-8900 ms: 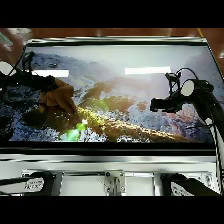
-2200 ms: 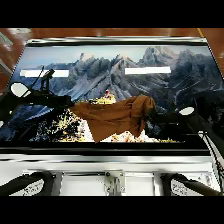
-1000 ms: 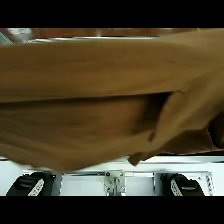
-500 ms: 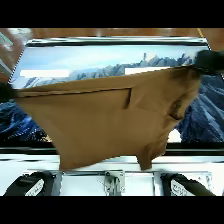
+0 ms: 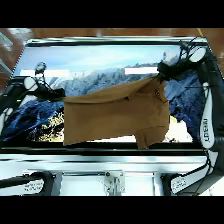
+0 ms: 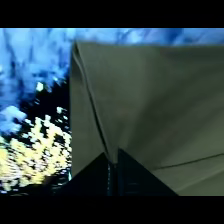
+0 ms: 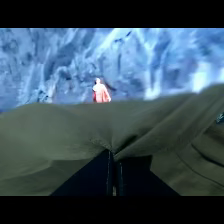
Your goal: Fold the shirts.
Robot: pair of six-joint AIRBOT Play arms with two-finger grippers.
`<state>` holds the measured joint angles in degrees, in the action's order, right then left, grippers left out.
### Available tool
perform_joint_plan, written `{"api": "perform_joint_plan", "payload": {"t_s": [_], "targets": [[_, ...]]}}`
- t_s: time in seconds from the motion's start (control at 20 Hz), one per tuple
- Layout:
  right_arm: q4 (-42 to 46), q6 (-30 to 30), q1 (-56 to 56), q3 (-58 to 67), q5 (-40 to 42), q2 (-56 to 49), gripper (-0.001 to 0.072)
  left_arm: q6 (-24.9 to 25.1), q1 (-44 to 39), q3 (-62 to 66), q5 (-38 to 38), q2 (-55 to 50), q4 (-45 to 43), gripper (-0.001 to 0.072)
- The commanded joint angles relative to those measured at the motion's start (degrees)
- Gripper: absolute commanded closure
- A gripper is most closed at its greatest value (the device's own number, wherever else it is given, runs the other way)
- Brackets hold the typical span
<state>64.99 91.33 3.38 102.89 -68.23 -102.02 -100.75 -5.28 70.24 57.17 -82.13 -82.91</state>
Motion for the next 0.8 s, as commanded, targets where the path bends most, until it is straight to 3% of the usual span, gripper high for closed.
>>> {"api": "perform_joint_plan", "payload": {"t_s": [0.0,0.05,0.1,0.15,0.3,0.35,0.45,0.6,0.7,0.75], "targets": [[-2.03,0.52,0.02,0.07,-1.75,-5.20,0.0523,-0.04,0.11,-0.02,0.02,-6.75,7.58,0.0636],[-2.16,-0.22,0.04,0.13,-1.36,-4.85,0.0297,0.20,0.52,0.26,1.11,-6.60,8.13,0.0396],[-2.29,-1.75,0.52,0.26,-1.70,-4.00,0.0073,0.52,1.42,1.51,4.13,-6.54,8.04,0.0097],[-1.86,-3.78,1.31,0.55,-3.19,-2.54,0.0036,2.43,3.08,3.61,9.11,-6.54,8.00,0.0012],[7.32,-9.14,5.27,1.42,-13.44,3.30,0.0040,10.97,10.21,7.69,21.81,-3.80,11.54,0.0022],[13.00,-10.54,7.13,1.36,-19.02,5.07,0.0142,12.98,13.05,6.99,23.71,-1.55,15.41,0.0022],[17.18,-12.41,12.13,0.02,-27.52,7.13,0.0182,15.65,17.31,1.40,25.33,4.04,18.38,0.0021],[2.62,-12.96,22.21,-11.21,-27.98,11.30,0.0178,17.99,22.03,-17.79,24.41,12.61,18.56,0.0021],[-3.67,-14.19,26.16,-19.96,-27.85,13.14,0.0109,21.24,25.16,-29.94,20.09,16.06,23.39,0.0021],[-7.15,-15.06,27.30,-23.61,-27.74,13.73,0.0109,22.18,26.45,-33.48,18.03,16.50,26.56,0.0020]]}}
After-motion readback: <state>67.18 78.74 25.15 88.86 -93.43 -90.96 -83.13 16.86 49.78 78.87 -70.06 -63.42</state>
